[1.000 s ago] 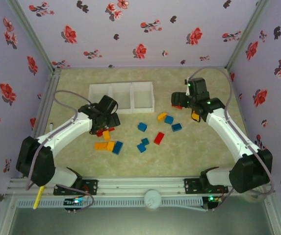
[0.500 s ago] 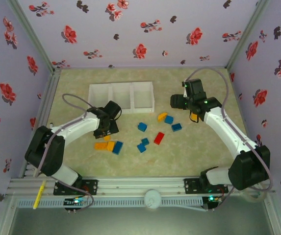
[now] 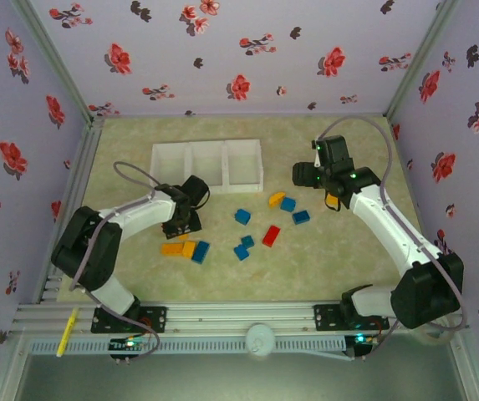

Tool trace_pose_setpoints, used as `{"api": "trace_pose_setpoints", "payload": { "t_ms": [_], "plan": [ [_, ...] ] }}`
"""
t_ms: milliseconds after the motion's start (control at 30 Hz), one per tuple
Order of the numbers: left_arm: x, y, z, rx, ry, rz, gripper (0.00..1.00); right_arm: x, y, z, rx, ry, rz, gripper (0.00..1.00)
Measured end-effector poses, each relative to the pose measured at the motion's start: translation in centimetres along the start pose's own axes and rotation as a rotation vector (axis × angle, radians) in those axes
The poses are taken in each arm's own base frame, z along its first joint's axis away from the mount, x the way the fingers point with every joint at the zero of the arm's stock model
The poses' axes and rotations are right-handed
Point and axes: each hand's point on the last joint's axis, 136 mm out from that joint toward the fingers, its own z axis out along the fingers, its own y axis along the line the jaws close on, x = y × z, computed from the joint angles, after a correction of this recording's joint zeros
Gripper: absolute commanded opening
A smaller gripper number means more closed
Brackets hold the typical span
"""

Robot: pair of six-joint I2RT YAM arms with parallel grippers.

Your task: Sort the legos into containers by color

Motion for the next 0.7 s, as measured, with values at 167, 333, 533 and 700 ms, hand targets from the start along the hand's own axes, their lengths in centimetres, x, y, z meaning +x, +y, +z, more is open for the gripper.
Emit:
{"api": "trace_pose_setpoints", "payload": {
  "t_ms": [167,333,533,700],
  "plan": [
    [0.2,0.1,0.4,-0.012,0.009,0.008,0.48,0.2,-0.1,0.0,0.002,0.007,-0.001,0.73],
    [0.2,0.1,0.5,-0.017,0.014,0.030,0.34,0.2,-0.1,0.0,0.002,0.008,-0.001,0.72],
    [0.0,0.0,0.2,-0.015,0.011,0.047,0.23,0.2,-0.1,0.0,0.002,0.008,-0.001,0.72],
    [-1.1,-0.4,-1.6,-0.001,-0.021,0.055,0.22,0.3,-0.1,0.0,0.004,0.013,-0.001,0.71]
  ]
}}
